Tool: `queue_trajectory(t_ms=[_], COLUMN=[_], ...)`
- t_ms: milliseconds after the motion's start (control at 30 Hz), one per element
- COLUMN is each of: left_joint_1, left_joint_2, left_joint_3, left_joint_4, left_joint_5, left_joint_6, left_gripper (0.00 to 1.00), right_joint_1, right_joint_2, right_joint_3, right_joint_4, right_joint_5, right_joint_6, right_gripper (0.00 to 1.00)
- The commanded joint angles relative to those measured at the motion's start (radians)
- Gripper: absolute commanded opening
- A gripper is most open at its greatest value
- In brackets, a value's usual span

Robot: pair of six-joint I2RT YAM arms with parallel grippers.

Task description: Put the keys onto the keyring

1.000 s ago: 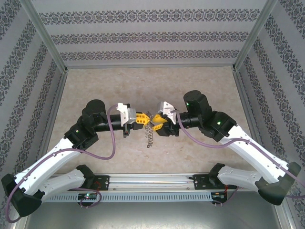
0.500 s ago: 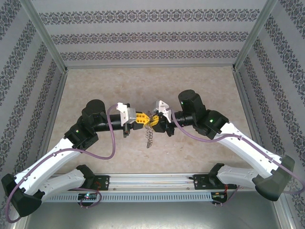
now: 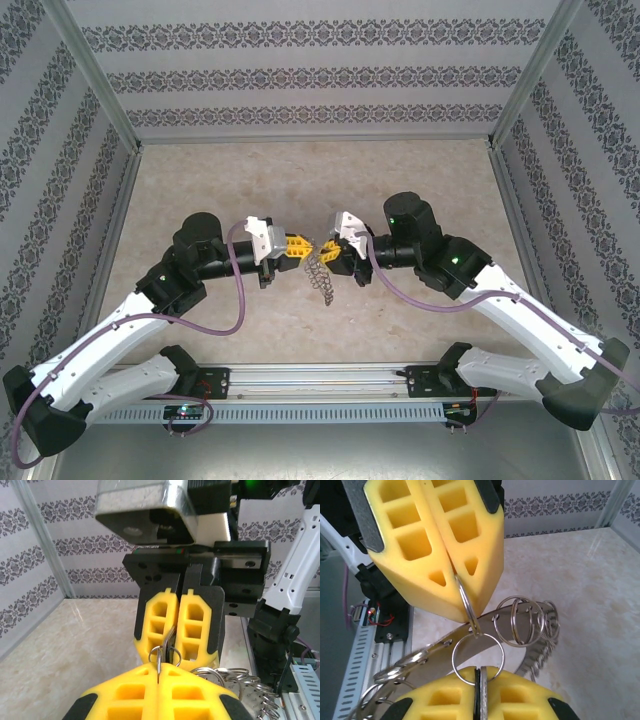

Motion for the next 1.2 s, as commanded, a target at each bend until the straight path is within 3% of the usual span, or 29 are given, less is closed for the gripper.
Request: queue_trajectory(t_ms=[0, 100, 167, 267, 400, 733, 933, 1067, 1167], left_joint_1=[0.01, 0.01, 0.01, 0.01, 0.01, 0.01, 0.01, 0.012, 0.012], left_joint_2=[-0.028, -0.013, 0.0, 0.008, 0.008, -0.081, -0.126, -0.143, -0.157], left_joint_3=[-0.021, -0.045, -0.071, -0.117, -0.164, -0.237, -0.253, -0.251, -0.248], left_joint_4=[0.043, 0.034, 0.051, 0.104, 0.131, 0.066, 0.023, -0.003, -0.003], left_joint_5=[-0.086, -0.109, -0.114, -0.148, -0.273, -0.493, -0.621, -0.656, -0.649], left_joint_6=[0.02, 0.017, -0.003, -0.056, -0.131, -0.156, -0.176, -0.175, -0.173], left_gripper=[0.0, 0.0, 0.09, 0.32, 0.45, 0.55, 0.58, 0.61, 0.62], right_joint_1=[-0.026, -0.031, -0.032, -0.044, -0.066, -0.119, -0.155, -0.173, -0.177], right_joint_2=[0.002, 0.05, 0.096, 0.171, 0.293, 0.69, 0.98, 1.156, 1.221], right_joint_3=[0.045, 0.102, 0.153, 0.221, 0.329, 0.698, 1.028, 1.23, 1.266], right_joint_4=[-0.081, -0.145, -0.188, -0.239, -0.317, -0.417, -0.484, -0.515, -0.496], right_joint_5=[0.069, 0.105, 0.131, 0.157, 0.185, 0.194, 0.153, 0.083, 0.054], right_joint_6=[-0.035, -0.053, -0.06, -0.053, -0.043, -0.057, -0.042, -0.009, 0.02], right_gripper=[0.0, 0.0, 0.0, 0.0, 0.0, 0.0, 0.0, 0.0, 0.0])
